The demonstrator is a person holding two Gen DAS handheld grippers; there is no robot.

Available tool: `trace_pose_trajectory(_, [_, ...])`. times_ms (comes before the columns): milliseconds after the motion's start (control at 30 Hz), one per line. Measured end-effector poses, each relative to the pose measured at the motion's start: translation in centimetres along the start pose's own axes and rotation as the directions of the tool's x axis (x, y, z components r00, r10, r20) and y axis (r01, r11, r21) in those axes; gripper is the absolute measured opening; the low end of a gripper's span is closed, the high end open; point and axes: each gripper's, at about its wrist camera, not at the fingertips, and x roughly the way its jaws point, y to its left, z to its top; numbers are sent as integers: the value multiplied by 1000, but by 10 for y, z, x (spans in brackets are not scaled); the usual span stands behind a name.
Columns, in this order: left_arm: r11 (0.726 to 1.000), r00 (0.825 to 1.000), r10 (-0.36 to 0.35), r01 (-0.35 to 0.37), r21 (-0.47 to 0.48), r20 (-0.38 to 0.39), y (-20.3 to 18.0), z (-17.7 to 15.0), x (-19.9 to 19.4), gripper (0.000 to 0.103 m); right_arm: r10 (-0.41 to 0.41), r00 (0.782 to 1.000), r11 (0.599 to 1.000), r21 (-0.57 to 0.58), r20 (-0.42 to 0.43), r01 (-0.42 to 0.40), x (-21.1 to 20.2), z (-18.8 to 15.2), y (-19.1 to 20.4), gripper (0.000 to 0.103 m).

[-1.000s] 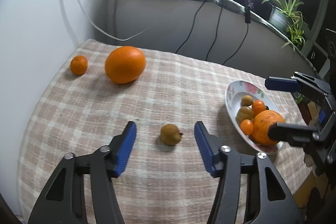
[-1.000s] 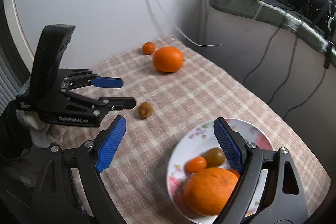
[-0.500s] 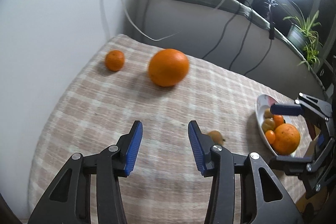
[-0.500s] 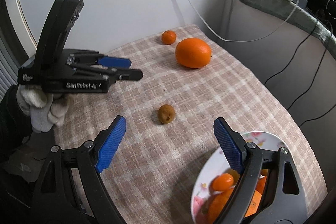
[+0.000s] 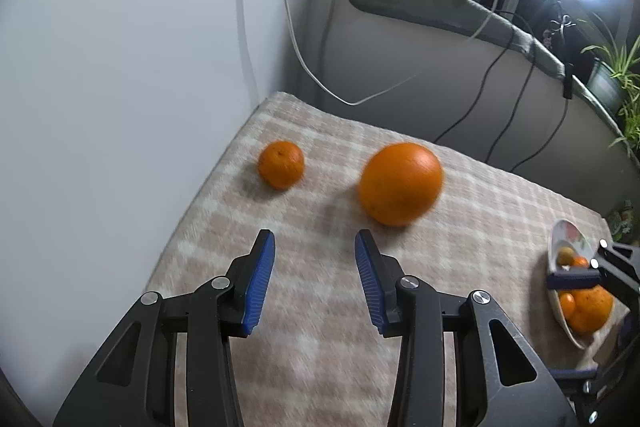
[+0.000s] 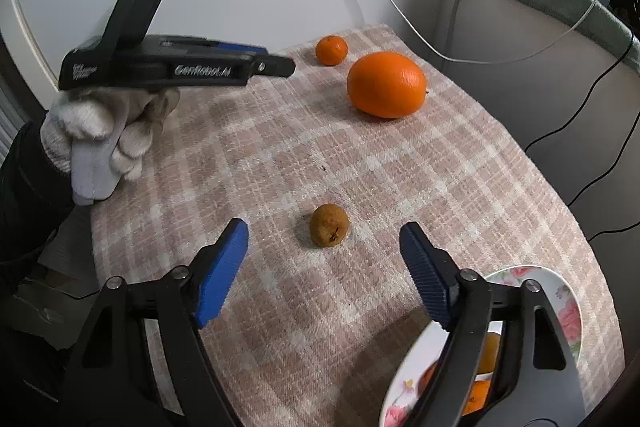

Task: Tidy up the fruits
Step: 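Move the left tool to a small tangerine while the right tool approaches a brown kiwi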

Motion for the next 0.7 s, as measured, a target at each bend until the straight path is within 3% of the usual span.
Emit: trace_pose_trajectory(700, [996, 998, 64, -63, 69, -20, 6, 33, 53, 40, 36, 997, 999, 17, -72, -35, 31, 13, -9, 70])
